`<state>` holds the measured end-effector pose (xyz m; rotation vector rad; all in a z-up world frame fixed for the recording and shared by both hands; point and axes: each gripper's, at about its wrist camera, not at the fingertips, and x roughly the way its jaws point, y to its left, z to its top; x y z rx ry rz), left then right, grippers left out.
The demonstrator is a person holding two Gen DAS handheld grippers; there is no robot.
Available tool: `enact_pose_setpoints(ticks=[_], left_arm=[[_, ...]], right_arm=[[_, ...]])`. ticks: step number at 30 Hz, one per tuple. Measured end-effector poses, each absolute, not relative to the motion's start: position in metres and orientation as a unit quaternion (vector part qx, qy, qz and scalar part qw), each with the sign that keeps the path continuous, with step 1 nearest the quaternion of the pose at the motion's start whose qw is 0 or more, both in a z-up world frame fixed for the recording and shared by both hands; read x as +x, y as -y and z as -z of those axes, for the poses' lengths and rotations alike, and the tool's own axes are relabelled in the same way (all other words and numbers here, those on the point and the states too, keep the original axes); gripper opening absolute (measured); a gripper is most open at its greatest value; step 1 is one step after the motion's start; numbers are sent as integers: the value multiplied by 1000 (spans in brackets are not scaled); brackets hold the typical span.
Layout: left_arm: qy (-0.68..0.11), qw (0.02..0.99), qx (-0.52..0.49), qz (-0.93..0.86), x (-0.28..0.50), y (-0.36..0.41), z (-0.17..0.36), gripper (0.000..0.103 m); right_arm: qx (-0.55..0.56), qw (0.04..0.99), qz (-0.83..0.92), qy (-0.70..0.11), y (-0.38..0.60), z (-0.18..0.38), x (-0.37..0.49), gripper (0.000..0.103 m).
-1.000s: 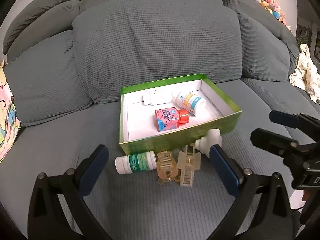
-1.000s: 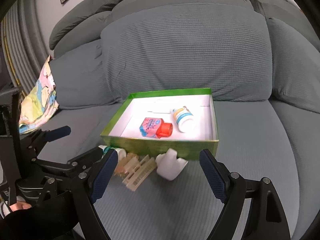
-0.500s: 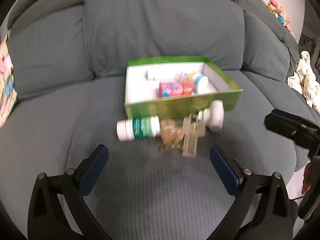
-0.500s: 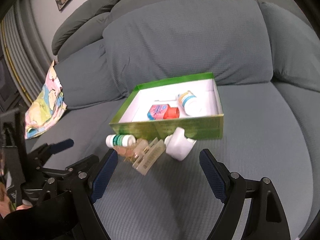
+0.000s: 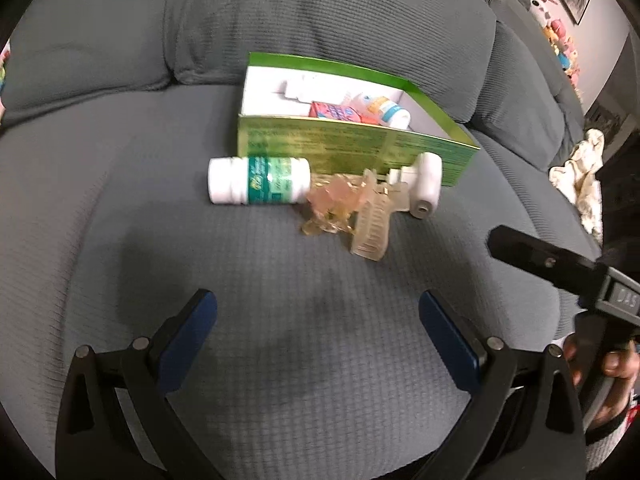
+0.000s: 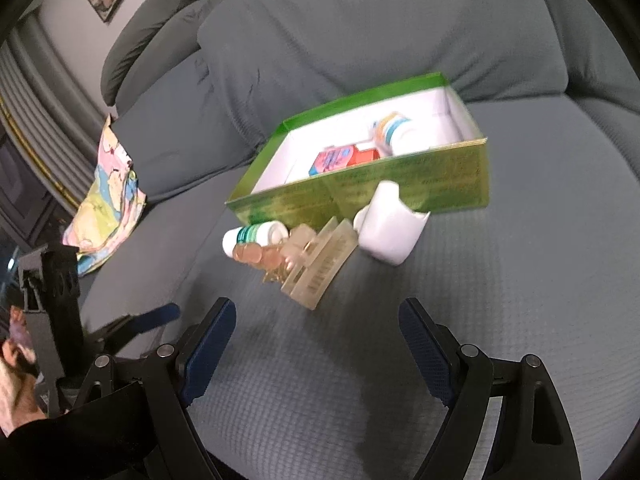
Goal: Organize rigid objects
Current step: 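Move the right gripper to the clear plastic hair clip and grasp it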
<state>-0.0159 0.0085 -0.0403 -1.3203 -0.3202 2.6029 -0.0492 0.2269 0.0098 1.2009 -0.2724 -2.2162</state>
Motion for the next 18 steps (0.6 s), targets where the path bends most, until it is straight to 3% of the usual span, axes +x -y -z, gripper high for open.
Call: enact_pose_setpoints(ticks=[9, 18], left_arm=[[128, 151, -454, -869, -25, -29, 52, 95], [117, 156, -457, -868, -45, -43, 55, 94]], right_arm=[[487, 319, 795, 172, -224, 20, -68, 85], [494, 316, 790, 179, -215, 29, -90, 85]])
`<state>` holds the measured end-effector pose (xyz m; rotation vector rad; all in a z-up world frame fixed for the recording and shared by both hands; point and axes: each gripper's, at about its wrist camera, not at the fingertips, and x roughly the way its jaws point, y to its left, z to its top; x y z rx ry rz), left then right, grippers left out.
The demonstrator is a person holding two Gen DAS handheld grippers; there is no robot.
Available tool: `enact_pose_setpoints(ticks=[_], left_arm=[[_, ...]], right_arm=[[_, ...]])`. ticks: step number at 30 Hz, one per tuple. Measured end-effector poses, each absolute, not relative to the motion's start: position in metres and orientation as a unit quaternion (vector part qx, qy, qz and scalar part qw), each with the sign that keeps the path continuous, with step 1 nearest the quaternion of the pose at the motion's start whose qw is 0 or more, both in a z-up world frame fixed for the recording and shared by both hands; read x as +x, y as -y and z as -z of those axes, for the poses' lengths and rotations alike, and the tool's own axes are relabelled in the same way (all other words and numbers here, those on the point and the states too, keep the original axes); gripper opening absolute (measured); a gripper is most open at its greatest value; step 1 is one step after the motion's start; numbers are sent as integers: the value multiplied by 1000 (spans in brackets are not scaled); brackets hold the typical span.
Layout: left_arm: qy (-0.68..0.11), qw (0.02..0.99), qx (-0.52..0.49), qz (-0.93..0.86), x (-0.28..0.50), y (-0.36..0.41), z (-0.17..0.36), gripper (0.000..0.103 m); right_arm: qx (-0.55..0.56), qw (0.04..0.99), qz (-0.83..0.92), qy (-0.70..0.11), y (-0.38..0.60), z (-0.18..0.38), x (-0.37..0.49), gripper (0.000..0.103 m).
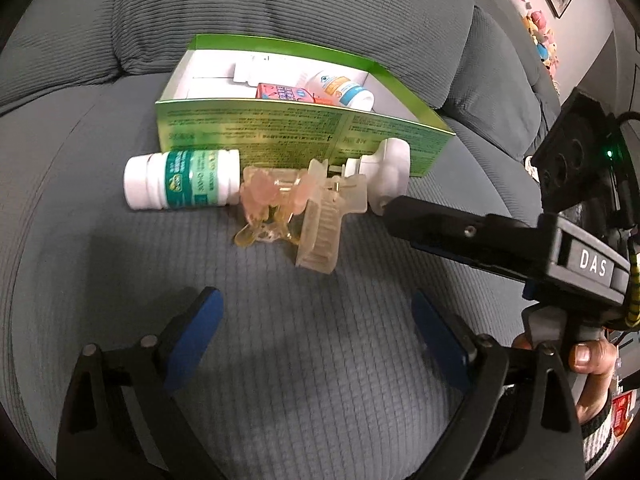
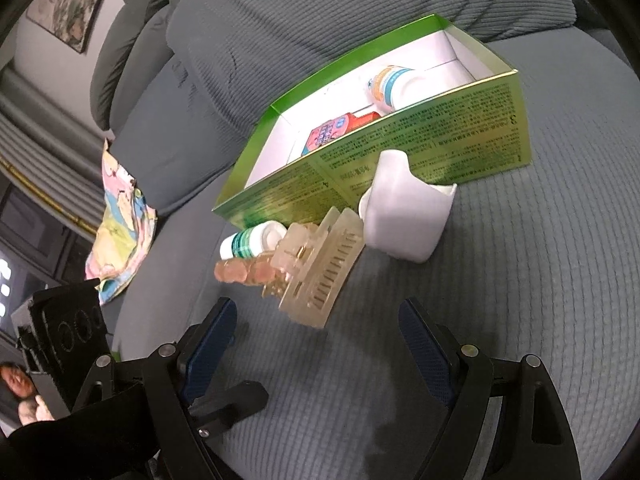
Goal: Organize rigid objects
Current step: 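Move the right gripper to the clear plastic hair clip and grasp it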
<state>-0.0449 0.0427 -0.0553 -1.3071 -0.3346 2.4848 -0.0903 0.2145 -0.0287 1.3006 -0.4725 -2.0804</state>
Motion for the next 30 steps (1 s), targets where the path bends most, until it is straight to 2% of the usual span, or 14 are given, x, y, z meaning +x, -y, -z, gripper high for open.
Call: enact_pose_setpoints(ticks=[2, 3, 5, 6, 7, 11, 13, 20, 22, 25, 26, 27, 30], left_arm=[[118, 159, -458, -867, -51, -44, 57, 86], [118, 160, -460, -865, -53, -45, 58, 80], [118, 160, -464, -863, -57, -46, 60, 79], [118, 161, -464, -863, -59, -47, 61, 76], [119, 162, -464, -863, -60, -47, 61, 70], [117, 163, -462, -864, -68, -50, 63, 66], [119, 167, -463, -862, -71, -51, 64, 58], [133, 178, -471, -854, -75, -52, 72, 54], [139, 179, -473, -851, -77, -50, 73, 48], [141, 181, -476, -849, -78, -50, 72, 40], [140, 181, -476, -849, -78, -51, 73, 39], [140, 183, -478, -848, -77, -51, 74, 37], [136, 179, -480, -848, -74, -51, 74, 33]], right_arm=[[496, 317, 789, 180, -212, 31, -96, 85], [496, 317, 788, 181, -211, 33, -99, 85], [498, 319, 785, 186, -209, 36, -107, 85], [499, 321, 782, 189, -208, 37, -110, 85], [500, 323, 780, 195, -207, 39, -114, 85], [505, 330, 770, 206, -201, 47, -124, 85], [508, 332, 766, 212, -199, 51, -128, 82], [511, 339, 750, 247, -196, 62, -139, 65], [514, 341, 745, 254, -195, 64, -142, 63], [514, 341, 745, 254, -194, 65, -142, 55], [514, 340, 745, 255, -195, 66, -142, 43], [513, 347, 739, 265, -197, 68, -142, 38], [510, 355, 731, 281, -202, 72, -139, 35]])
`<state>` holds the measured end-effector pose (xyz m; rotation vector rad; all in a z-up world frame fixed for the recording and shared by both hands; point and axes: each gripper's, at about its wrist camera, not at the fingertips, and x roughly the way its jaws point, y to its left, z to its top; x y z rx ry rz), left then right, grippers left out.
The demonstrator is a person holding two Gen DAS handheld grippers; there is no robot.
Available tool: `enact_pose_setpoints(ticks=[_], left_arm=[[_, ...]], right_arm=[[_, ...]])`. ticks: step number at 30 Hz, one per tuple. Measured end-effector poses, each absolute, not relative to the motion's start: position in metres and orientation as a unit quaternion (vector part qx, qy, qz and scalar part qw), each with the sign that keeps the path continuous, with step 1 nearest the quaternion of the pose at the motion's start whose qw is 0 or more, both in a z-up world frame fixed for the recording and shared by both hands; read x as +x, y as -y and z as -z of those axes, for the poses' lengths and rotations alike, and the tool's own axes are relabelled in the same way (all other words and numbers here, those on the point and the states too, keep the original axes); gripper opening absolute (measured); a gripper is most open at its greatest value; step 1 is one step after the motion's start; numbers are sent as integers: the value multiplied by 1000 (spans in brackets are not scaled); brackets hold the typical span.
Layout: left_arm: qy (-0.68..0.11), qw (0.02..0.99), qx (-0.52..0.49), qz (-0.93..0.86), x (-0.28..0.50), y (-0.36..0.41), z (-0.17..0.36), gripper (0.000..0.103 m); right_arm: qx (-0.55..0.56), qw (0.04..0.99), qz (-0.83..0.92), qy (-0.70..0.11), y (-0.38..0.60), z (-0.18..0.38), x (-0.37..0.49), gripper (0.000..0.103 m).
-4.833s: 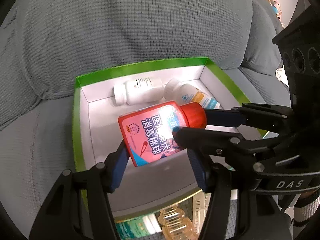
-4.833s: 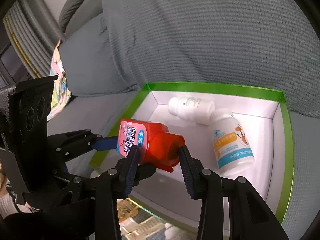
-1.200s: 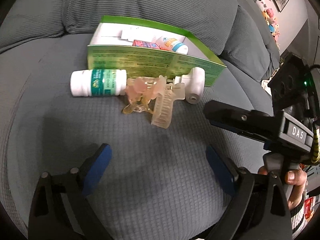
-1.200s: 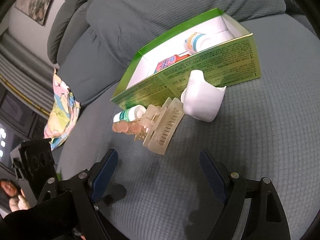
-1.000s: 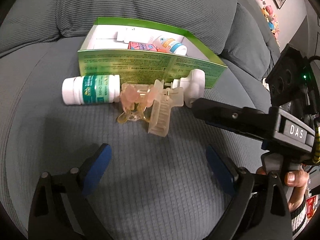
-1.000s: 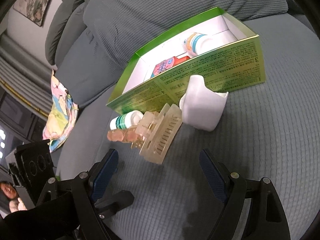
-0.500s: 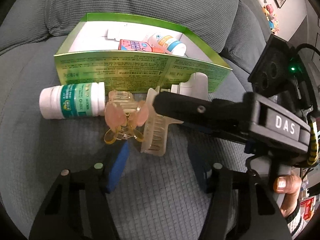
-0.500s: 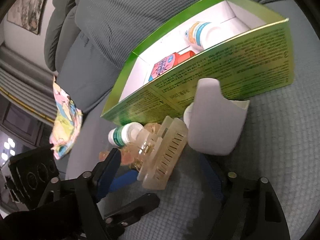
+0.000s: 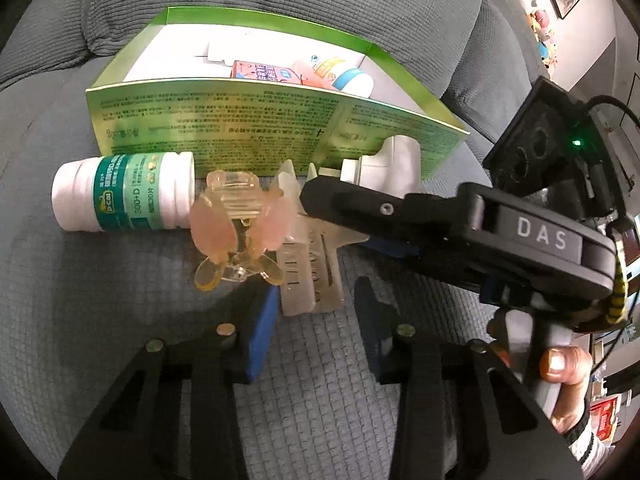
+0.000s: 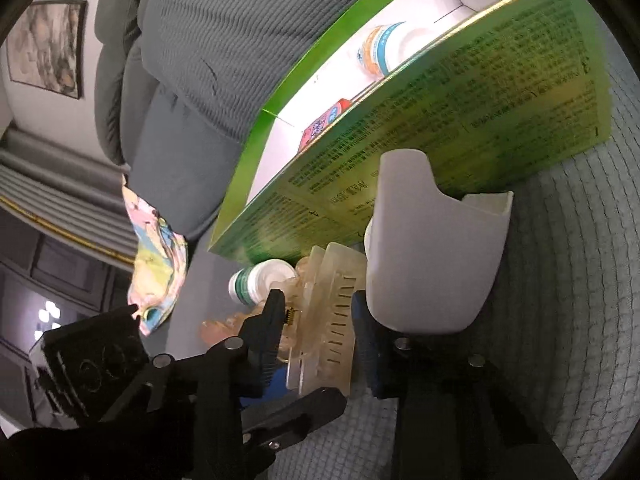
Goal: Organize rigid objects
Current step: 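Move the right gripper to the clear plastic hair clip and grasp it, then lift the clear hair clip with the right gripper and carry it over the box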
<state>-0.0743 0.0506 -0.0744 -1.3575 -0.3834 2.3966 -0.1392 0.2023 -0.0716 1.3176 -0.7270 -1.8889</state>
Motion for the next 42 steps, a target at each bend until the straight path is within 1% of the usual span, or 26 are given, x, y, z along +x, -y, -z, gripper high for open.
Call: enact_pose_setpoints(ticks=[1, 2, 3, 4, 7, 15, 19, 22, 26, 32, 33, 42], left_arm=[[134, 177, -481, -848, -73, -51, 74, 29], [133, 175, -483, -848, -72, -50, 74, 29], [133, 176, -483, -847, -70, -48, 74, 29], [132, 179, -484, -847, -68, -48, 73, 29], [123, 183, -484, -847, -64, -51, 73, 30], [116, 189, -486, -845, -45, -52, 69, 25], [103, 176, -492, -846, -36, -54, 70, 25], [109, 173, -498, -843, -36, -54, 69, 25], [83, 172, -484, -854, -27, -57, 59, 24], [69, 177, -454, -870, -15, -54, 34, 24], [66, 177, -449, -873, -24, -62, 31, 24], [46, 183, -416, -889, -25, -63, -7, 24]], right_arm=[[509, 357, 732, 280, -202, 71, -138, 34], [508, 359, 731, 280, -202, 70, -136, 31], [507, 361, 731, 279, -202, 68, -135, 25], [504, 364, 733, 276, -201, 65, -132, 25], [498, 371, 740, 257, -199, 59, -125, 24], [496, 384, 731, 270, -210, 54, -103, 22], [500, 379, 727, 278, -214, 55, -92, 22], [503, 375, 723, 289, -215, 57, -88, 22], [501, 375, 721, 297, -213, 54, -85, 22], [475, 397, 730, 290, -211, 29, -76, 22], [470, 400, 732, 289, -211, 24, -75, 22], [435, 425, 749, 263, -208, -20, -68, 22]])
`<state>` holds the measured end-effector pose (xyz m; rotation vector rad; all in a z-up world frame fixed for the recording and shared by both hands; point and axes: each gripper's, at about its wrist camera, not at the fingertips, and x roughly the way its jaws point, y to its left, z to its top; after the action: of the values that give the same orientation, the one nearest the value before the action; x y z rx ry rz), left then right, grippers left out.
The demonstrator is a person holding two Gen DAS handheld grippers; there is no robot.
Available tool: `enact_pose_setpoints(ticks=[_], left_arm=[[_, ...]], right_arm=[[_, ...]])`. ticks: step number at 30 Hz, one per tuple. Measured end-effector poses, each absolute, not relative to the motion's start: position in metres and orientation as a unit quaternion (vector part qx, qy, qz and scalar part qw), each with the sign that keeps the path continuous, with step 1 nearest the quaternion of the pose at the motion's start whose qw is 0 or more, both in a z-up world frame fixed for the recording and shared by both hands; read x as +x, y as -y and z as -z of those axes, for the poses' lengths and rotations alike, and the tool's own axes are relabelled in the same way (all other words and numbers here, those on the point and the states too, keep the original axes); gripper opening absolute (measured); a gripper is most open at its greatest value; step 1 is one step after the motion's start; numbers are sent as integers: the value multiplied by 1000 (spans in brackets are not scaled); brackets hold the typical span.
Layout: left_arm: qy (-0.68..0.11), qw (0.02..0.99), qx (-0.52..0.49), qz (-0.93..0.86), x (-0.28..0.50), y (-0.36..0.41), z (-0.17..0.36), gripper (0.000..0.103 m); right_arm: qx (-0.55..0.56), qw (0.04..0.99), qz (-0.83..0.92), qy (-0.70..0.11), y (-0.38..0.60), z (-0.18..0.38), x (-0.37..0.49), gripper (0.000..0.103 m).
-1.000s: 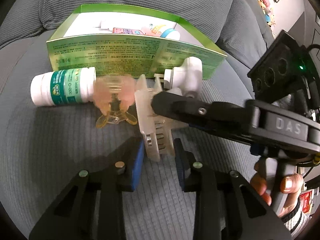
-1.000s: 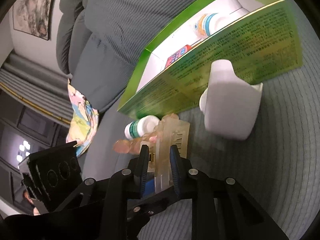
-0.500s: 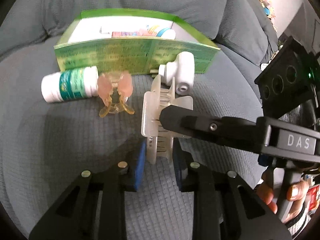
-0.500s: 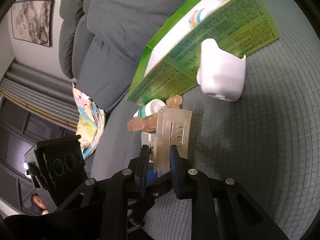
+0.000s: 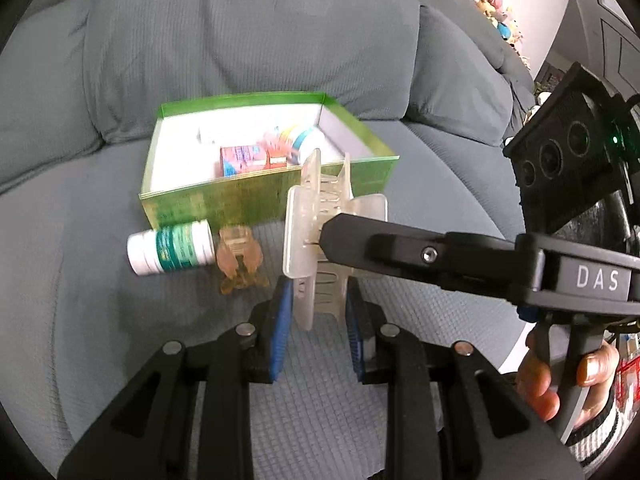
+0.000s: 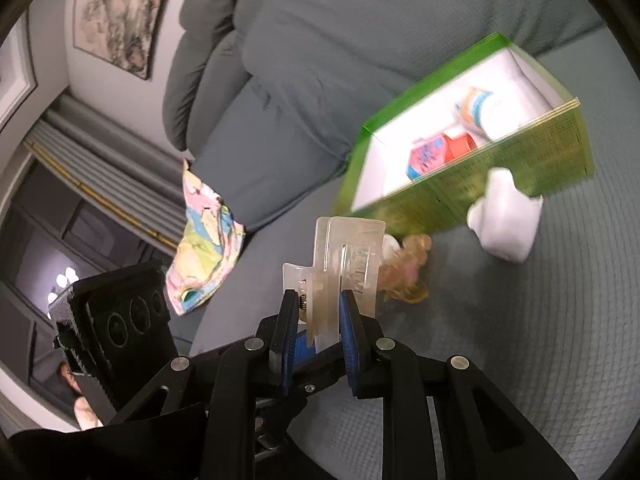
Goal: Organize rigid objects
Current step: 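Lift the clear hair clip with the right gripper and carry it over the box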
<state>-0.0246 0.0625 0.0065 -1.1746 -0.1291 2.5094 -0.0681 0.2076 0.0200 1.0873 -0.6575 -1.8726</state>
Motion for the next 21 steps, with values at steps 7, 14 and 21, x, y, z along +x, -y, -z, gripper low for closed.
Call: enact_pose_setpoints(ticks=[7, 14, 21], left_arm=[[29, 184, -396, -899, -34, -60, -38, 24], [14, 182, -371, -911, -49, -60, -67, 24], [18, 185, -356, -916, -70, -55, -87, 24]], right_arm=[[411, 443, 759, 242, -204, -53, -74, 22], [384, 453, 770, 233, -200, -86, -86, 22], [364, 460, 778, 226, -198, -110, -103, 22]])
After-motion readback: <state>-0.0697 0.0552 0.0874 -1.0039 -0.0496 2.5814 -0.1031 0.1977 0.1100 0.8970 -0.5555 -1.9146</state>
